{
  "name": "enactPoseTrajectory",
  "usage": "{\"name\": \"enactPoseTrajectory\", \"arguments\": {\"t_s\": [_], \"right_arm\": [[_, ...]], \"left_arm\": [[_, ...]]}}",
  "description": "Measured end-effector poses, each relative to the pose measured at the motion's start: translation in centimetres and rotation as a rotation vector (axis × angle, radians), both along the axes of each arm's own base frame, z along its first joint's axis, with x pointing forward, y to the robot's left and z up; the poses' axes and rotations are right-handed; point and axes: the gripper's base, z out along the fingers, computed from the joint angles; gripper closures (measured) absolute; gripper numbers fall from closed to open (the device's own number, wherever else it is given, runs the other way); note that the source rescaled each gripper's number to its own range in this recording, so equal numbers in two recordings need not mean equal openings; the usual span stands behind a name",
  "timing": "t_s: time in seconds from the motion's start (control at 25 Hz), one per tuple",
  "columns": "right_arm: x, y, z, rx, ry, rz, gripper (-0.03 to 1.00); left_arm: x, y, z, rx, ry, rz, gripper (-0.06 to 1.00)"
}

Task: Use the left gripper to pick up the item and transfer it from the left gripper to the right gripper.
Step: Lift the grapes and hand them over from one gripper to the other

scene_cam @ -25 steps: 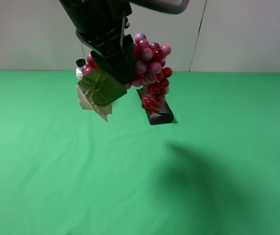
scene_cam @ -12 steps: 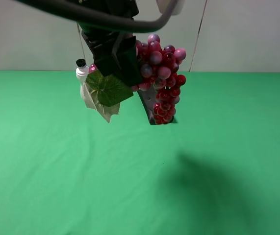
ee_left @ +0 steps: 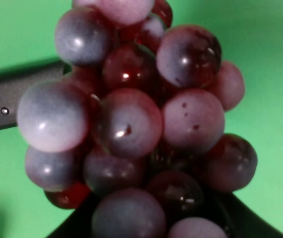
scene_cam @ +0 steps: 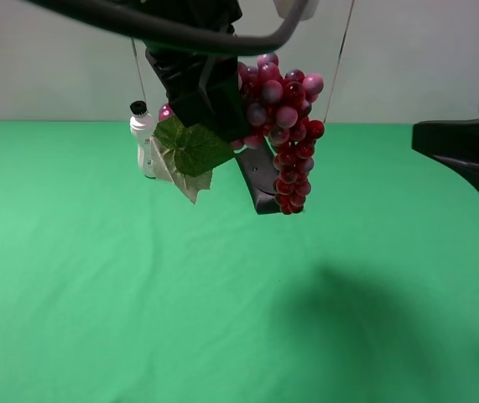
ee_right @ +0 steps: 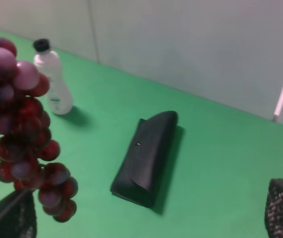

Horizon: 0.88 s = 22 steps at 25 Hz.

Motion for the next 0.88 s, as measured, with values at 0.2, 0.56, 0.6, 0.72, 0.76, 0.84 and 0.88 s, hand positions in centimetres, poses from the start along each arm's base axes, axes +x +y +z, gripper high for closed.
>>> {"name": "enactPoseTrajectory", "arguments": {"t_s": [0.2, 0.56, 0.6, 0.72, 0.76, 0.84, 0.88], "right_arm": [[2.0, 0.7, -0.7, 0.029, 0.008, 0.085, -0.03], [4.1, 4.2, -3.2, -0.053, 0.036, 0.3, -0.03], [4.2, 4.6, -3.5, -0.06, 0.047, 0.321, -0.03], [4.9, 5.7, -4.5, -0.061, 0.068, 0.351, -0.03], [5.2, 6.0, -4.8, -0.055, 0.076, 0.354, -0.03], [5.7, 6.4, -5.4, -0.056, 0.075, 0.368, -0.03], [6.0, 6.7, -5.7, -0.042, 0.083, 0.368, -0.03]], "left_arm": [[0.0, 0.0, 0.0, -0.001, -0.003, -0.002, 0.94], [0.0, 0.0, 0.0, -0.003, -0.005, -0.002, 0.94], [0.0, 0.0, 0.0, -0.003, -0.004, -0.002, 0.94], [0.0, 0.0, 0.0, -0.003, -0.004, -0.002, 0.94], [0.0, 0.0, 0.0, -0.003, -0.004, -0.002, 0.94], [0.0, 0.0, 0.0, -0.003, -0.004, -0.002, 0.94], [0.0, 0.0, 0.0, -0.003, -0.004, -0.002, 0.94]]}}
